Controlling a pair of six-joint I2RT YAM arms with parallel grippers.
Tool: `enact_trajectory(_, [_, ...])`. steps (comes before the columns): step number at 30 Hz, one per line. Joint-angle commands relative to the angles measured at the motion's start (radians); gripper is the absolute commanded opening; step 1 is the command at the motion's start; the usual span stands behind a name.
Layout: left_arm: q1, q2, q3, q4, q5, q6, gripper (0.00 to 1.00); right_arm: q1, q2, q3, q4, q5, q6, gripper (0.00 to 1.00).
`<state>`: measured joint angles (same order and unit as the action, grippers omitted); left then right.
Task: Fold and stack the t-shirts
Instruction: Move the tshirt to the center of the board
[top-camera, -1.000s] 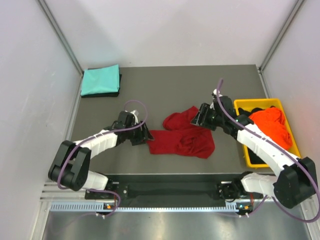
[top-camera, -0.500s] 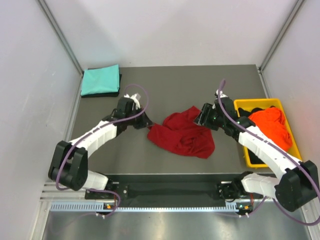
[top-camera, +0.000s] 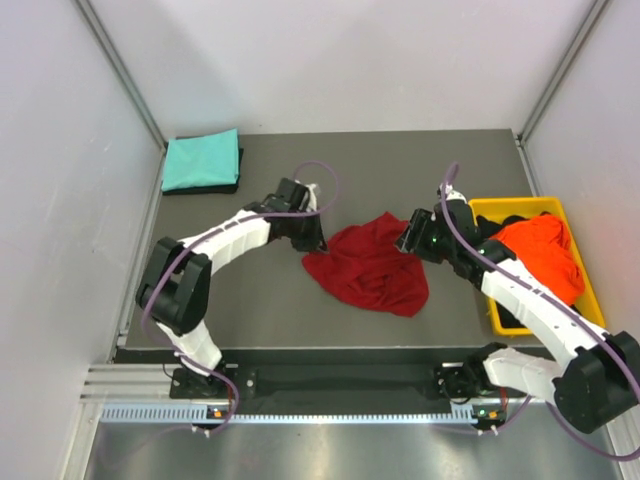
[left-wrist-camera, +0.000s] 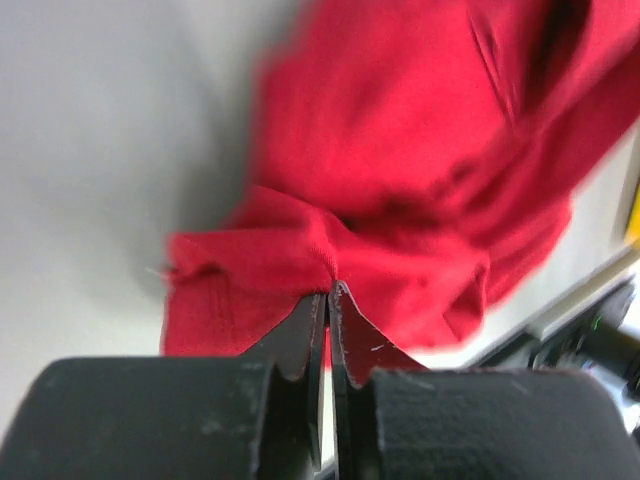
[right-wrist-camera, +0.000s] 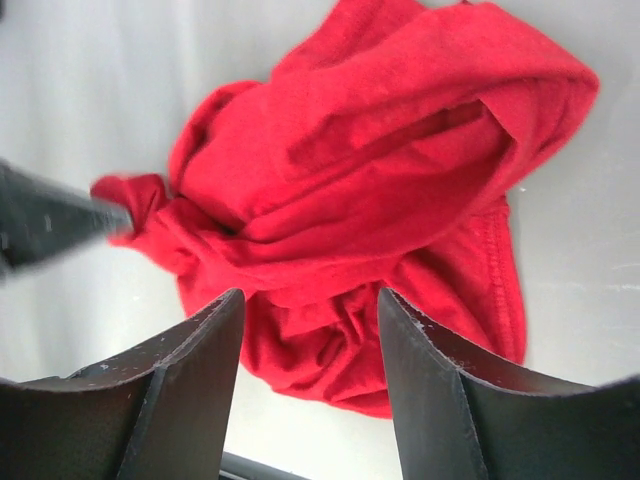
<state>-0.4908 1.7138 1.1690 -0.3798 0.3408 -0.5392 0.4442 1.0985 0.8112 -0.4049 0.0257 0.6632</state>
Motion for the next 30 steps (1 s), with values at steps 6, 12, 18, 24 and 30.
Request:
enact_trajectory(6, [-0.15, -0.1, 0.026, -0.134, -0.111, 0.045, 0.27, 0.001, 0.098, -0.11, 0.271, -0.228, -0.005, 0.47])
enact_trajectory(12, [-0.141, -0.132, 0.029, -0.232, -0.25, 0.094, 0.46, 0.077, 0.267, -0.073, 0.391, -0.279, 0.007, 0.43])
enact_trajectory(18, [-0.089, -0.244, -0.064, -0.24, -0.292, 0.104, 0.49, 0.085, 0.366, -0.075, 0.397, -0.25, 0.012, 0.43])
enact_trajectory(24, [0.056, -0.312, -0.212, -0.144, -0.149, 0.059, 0.5, 0.077, 0.429, -0.066, 0.313, -0.097, -0.01, 0.24])
enact_trajectory(30, [0.12, -0.313, -0.295, -0.059, -0.068, 0.042, 0.52, 0.028, 0.367, -0.11, 0.178, 0.071, -0.057, 0.09])
